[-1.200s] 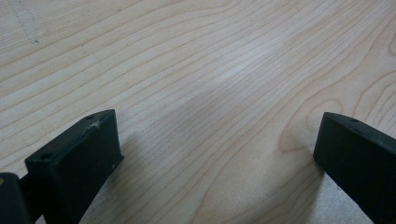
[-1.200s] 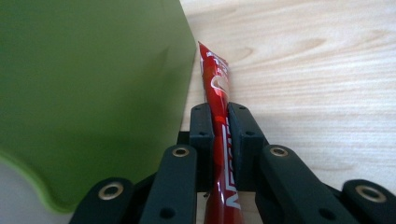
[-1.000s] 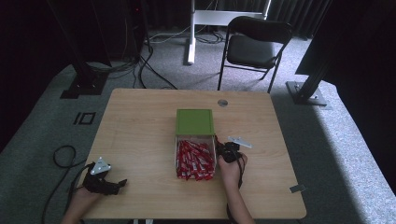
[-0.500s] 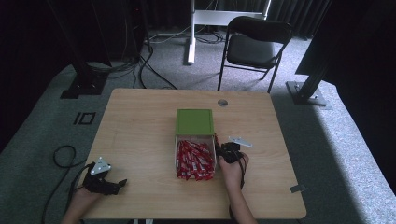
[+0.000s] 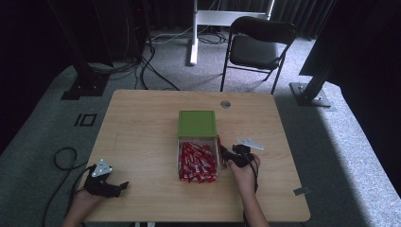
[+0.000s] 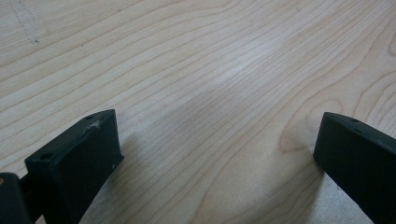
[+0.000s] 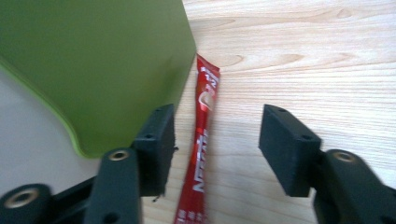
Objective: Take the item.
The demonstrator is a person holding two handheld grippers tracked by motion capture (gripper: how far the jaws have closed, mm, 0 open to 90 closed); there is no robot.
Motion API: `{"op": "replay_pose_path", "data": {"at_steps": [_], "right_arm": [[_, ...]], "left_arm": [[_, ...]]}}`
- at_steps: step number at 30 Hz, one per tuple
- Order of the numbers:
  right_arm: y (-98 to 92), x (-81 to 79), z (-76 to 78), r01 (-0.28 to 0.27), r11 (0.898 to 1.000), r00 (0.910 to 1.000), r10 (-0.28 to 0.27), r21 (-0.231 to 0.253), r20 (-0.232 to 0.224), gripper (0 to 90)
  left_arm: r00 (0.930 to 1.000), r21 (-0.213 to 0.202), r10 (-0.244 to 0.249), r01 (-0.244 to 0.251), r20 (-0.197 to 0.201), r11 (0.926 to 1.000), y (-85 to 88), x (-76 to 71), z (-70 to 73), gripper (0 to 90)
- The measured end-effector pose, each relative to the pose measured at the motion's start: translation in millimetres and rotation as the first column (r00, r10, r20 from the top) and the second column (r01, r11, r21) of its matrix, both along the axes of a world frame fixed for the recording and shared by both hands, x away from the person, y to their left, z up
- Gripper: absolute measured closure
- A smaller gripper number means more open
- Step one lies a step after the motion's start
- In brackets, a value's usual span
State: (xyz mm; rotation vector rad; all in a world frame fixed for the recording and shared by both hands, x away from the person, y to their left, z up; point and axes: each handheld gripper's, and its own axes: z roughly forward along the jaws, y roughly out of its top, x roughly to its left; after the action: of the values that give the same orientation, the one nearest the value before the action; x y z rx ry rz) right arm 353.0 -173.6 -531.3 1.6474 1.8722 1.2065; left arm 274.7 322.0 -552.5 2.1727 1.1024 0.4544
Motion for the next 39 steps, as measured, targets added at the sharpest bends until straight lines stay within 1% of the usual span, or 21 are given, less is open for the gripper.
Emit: {"op": "replay_pose_path", "data": {"at_steps": [2, 5, 7, 10, 18, 20, 22, 23, 25, 28, 31, 34, 39], "right_arm": [[-3.8, -1.4, 0.2, -0.008, 1.0, 1.0, 0.008, -0.014, 0.006, 41.9], [-10.3, -3.2, 0.1, -0.009, 1.0, 0.9999, 0.009, -0.02, 0.013, 38.3], [-14.4, -4.2, 0.8, -0.009, 1.0, 0.9996, 0.01, -0.02, 0.026, 33.8], [-19.9, -6.0, 2.1, -0.021, 0.999, 0.9987, 0.023, -0.046, 0.045, 28.9], [-38.1, -11.8, 3.8, -0.012, 0.999, 0.9983, 0.015, -0.047, 0.056, 21.1], [-43.4, -13.1, 2.9, -0.005, 0.999, 0.9987, 0.008, -0.05, 0.05, 19.8], [-49.3, -14.8, 1.4, -0.01, 0.997, 0.9989, 0.013, -0.075, 0.045, 19.0], [-52.5, -15.9, 0.0, -0.006, 0.997, 0.9993, 0.008, -0.079, 0.036, 19.0], [-59.5, -18.3, -2.7, -0.001, 0.996, 1.0, 0.0, -0.087, -0.004, 19.0], [-69.0, -22.5, -5.3, 0.01, 0.997, 0.9995, -0.013, -0.082, -0.028, 19.0], [-76.6, -26.1, -6.6, 0.017, 0.996, 0.9994, -0.02, -0.092, -0.028, 19.0], [-82.9, -28.9, -7.4, 0.021, 0.991, 0.9991, -0.025, -0.134, -0.034, 19.0], [-92.2, -32.7, -10.5, 0.022, 0.987, 0.9988, -0.029, -0.162, -0.039, 18.9]], "left_arm": [[1.0, 0.0, 0.0, 0.0, 0.0, 1.0, 0.0, 0.0, 0.0, 1.5], [1.0, 0.0, 0.0, 0.0, 0.0, 1.0, 0.0, 0.0, 0.0, 1.5], [1.0, 0.0, 0.0, 0.0, 0.0, 1.0, 0.0, 0.0, 0.0, 1.5], [1.0, 0.0, -0.001, 0.001, 0.001, 1.0, 0.0, 0.1, 0.0, 1.5], [1.0, -0.001, 0.0, 0.0, 0.0, 1.0, 0.0, 0.0, 0.0, 1.5], [1.0, 0.0, 0.0, 0.0, 0.0, 1.0, 0.0, 0.0, 0.0, 1.5], [1.0, 0.0, 0.0, 0.0, 0.0, 1.0, 0.0, 0.0, 0.0, 1.5], [1.0, 0.0, 0.0, 0.0, 0.0, 1.0, 0.0, 0.0, 0.0, 1.5], [1.0, 0.0, 0.0, 0.0, 0.0, 1.0, 0.0, 0.0, 0.0, 1.5], [1.0, 0.0, 0.0, 0.0, 0.0, 1.0, 0.0, 0.0, 0.0, 1.5], [1.0, 0.0, -0.001, 0.001, 0.001, 1.0, 0.0, 0.1, 0.0, 1.5], [1.0, 0.0, -0.001, 0.001, 0.001, 1.0, 0.0, 0.1, 0.0, 1.5], [1.0, 0.0, 0.0, 0.0, 0.0, 1.0, 0.0, 0.0, 0.0, 1.5]]}}
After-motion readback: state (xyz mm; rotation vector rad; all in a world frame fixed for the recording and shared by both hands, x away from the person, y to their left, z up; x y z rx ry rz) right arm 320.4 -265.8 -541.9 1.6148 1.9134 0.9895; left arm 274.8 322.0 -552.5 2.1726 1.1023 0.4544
